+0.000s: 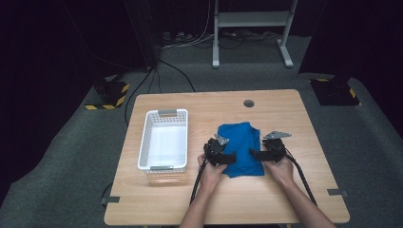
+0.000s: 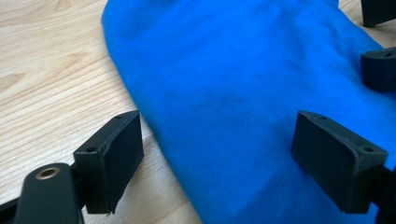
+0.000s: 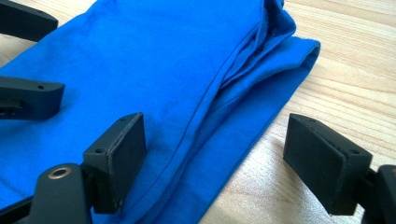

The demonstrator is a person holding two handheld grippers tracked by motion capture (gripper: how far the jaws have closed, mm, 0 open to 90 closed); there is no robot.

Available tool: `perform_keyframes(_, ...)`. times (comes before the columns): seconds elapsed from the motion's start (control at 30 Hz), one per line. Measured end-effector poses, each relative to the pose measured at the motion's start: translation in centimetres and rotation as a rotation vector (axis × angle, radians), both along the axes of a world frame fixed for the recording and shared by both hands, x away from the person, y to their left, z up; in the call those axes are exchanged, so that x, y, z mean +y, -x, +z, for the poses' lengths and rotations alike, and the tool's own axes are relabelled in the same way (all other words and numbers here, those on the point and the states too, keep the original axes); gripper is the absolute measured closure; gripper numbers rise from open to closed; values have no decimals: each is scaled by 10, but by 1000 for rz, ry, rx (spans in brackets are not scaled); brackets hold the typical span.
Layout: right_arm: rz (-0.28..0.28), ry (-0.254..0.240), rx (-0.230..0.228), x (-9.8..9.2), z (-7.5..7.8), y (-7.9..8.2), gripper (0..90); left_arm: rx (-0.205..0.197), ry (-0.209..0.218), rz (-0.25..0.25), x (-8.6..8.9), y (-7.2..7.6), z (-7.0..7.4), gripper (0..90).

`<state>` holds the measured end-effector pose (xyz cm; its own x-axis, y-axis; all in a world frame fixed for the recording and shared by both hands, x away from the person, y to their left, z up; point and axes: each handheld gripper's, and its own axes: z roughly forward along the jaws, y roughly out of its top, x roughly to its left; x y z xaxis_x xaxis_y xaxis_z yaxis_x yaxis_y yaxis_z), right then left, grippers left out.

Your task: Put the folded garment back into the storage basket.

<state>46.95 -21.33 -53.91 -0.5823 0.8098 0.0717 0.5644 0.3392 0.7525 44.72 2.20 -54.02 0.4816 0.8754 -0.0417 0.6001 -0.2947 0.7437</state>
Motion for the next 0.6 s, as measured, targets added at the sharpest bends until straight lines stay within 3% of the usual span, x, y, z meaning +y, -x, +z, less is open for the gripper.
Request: perform_keyframes(0.6, 20, 2, -3, 0, 0, -2, 223, -20, 9, -24, -9, 3, 1, 327)
